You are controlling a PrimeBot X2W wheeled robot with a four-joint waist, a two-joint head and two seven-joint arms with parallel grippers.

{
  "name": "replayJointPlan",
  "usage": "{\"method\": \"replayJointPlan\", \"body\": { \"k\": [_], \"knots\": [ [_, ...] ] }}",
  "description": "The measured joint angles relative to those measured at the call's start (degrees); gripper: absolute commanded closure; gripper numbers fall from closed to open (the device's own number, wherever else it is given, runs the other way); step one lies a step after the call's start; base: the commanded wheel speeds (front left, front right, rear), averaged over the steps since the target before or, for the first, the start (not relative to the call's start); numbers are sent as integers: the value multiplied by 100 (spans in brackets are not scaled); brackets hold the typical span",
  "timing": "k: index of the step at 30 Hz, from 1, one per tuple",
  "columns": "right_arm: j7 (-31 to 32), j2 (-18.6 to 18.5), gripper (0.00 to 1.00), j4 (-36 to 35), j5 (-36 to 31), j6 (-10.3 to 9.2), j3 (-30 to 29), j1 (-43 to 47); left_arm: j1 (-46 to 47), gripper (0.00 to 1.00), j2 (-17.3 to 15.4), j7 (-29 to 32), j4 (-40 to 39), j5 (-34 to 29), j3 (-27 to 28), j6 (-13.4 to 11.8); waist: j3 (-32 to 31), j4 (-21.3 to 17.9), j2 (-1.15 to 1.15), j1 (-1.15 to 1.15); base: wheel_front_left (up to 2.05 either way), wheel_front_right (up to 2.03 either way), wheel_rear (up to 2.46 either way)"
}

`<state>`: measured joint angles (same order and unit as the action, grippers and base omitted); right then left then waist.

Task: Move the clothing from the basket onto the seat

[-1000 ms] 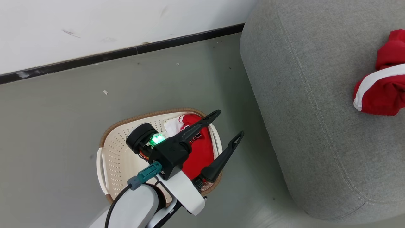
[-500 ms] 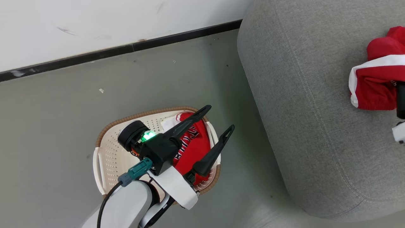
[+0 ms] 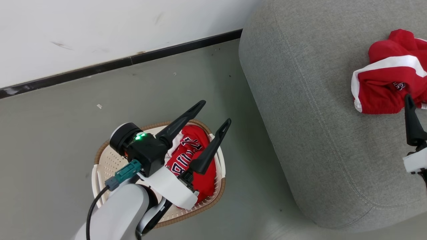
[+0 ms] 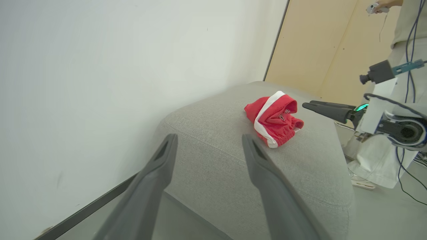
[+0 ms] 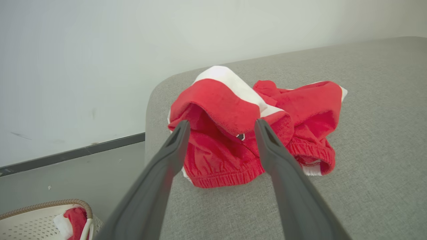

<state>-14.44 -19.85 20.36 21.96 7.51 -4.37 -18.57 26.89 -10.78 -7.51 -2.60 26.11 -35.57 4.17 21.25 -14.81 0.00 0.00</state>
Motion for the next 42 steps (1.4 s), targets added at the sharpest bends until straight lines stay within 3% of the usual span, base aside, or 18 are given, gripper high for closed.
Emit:
{"method": "replayJointPlan", "body": {
  "k": [8,18,32,42],
  "knots": [
    [-1,147,0,-762,-264,0,281,65,-52,0,-55,-280,126,66,366,-104,-186,-73,0,0,0,0,0],
    [-2,411,0,-1217,-795,0,1056,-337,-545,0,-187,-563,292,266,988,-470,-500,-6,0,0,0,0,0],
    [-1,1088,0,-1023,-1276,0,1650,-145,-1583,0,-201,-670,582,370,1824,-1102,-1067,360,0,0,0,0,0],
    [-1,1356,0,-951,-1486,0,1479,413,-2087,0,-222,-672,777,181,2042,-1436,-1457,655,0,0,0,0,0]
  ]
}}
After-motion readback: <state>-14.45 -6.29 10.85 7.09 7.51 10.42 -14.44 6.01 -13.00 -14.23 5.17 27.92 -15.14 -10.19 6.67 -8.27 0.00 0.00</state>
